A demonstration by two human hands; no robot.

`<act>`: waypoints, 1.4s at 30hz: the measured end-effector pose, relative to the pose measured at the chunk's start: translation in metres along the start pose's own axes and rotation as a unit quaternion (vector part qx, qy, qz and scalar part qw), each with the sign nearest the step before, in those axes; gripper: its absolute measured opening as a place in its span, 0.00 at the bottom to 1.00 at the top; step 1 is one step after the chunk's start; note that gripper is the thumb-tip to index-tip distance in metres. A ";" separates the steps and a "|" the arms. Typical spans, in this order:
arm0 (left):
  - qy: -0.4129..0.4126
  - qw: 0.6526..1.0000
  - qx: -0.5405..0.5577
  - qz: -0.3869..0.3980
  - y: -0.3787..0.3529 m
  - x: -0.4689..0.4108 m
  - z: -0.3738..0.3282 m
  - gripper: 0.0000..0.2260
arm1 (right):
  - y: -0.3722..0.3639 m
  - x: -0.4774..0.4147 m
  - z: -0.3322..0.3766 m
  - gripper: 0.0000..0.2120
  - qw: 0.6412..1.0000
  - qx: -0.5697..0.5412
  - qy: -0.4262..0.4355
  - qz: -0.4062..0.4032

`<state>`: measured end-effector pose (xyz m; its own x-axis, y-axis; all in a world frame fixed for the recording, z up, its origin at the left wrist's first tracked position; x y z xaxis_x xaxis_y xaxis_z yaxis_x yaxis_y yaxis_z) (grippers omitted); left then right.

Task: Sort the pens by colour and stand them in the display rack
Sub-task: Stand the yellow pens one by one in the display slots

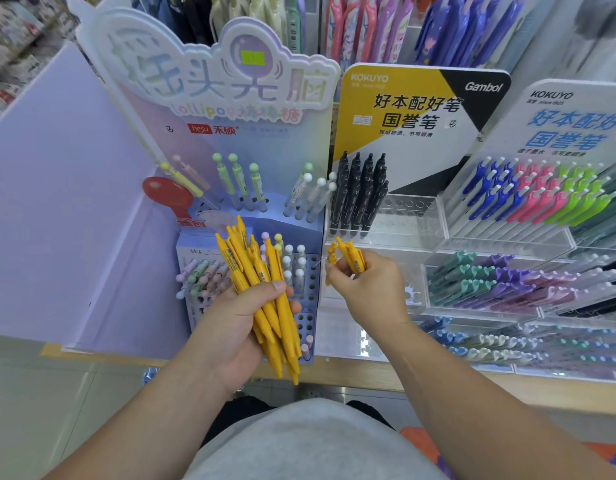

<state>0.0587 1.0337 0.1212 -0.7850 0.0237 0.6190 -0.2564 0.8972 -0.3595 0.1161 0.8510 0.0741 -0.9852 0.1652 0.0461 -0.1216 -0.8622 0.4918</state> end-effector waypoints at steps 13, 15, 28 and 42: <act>0.005 1.000 0.000 0.006 -0.005 -0.001 0.000 0.14 | 0.017 0.017 -0.002 0.11 0.976 -0.193 -0.071 0.068; 0.007 1.000 0.001 0.005 -0.006 -0.001 0.000 0.14 | 0.022 0.019 -0.002 0.12 0.977 -0.185 -0.071 0.077; 0.021 1.000 -0.001 0.013 -0.010 -0.002 0.005 0.14 | 0.039 0.013 0.008 0.14 0.987 -0.145 -0.048 0.039; 0.027 0.999 0.016 0.004 -0.006 0.003 0.007 0.05 | 0.047 0.015 0.014 0.04 0.983 -0.181 -0.035 -0.006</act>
<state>0.0541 1.0248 0.1203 -0.7558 0.0548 0.6526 -0.2695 0.8822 -0.3862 0.0970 0.8202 0.1103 -0.9744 0.1974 0.1078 -0.1801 -0.9719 0.1518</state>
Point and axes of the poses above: each hand's wrist, its own x-axis away from the middle knuckle, its own y-axis out of the back of the hand, z = x × y, the point moved 4 cm from there along -x, towards the middle knuckle, and after that the axes turned 2 degrees about y, right-handed, at the moved point
